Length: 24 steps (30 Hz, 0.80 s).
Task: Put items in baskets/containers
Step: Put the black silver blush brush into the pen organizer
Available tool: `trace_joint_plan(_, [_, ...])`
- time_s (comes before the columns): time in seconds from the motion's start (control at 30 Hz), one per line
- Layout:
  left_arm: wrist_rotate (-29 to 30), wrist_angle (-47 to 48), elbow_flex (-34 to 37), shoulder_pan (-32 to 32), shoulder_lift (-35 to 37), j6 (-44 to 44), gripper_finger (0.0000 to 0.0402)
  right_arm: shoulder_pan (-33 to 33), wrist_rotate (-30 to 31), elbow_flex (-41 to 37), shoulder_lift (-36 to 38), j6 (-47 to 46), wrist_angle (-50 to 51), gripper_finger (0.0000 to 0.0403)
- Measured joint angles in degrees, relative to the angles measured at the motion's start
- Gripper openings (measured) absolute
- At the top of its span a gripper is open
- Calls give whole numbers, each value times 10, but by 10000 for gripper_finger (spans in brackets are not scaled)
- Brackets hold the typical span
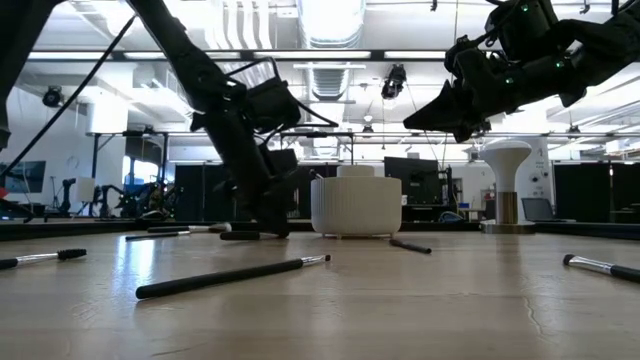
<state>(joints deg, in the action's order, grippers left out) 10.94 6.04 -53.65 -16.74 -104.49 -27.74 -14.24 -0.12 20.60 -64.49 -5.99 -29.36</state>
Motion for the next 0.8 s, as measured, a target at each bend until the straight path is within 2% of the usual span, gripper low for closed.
trace_joint_plan(0.07, [-3,8,0,2,1,4,10,0,0,0,0,0,0,8])
trace_joint_plan(0.17, [-6,17,0,3,11,10,6,0,0,0,0,0,0,8])
trace_joint_plan(0.3, [-2,55,8,5,54,10,2,0,0,0,0,1,0,8])
trace_joint_plan(0.57, [118,58,18,14,190,17,0,0,0,0,0,3,1,8])
trace_joint_plan(0.67, [160,-32,40,15,234,46,0,0,0,0,0,3,1,8])
trace_joint_plan(0.8, [154,-220,83,12,258,116,0,0,0,0,0,2,0,8])
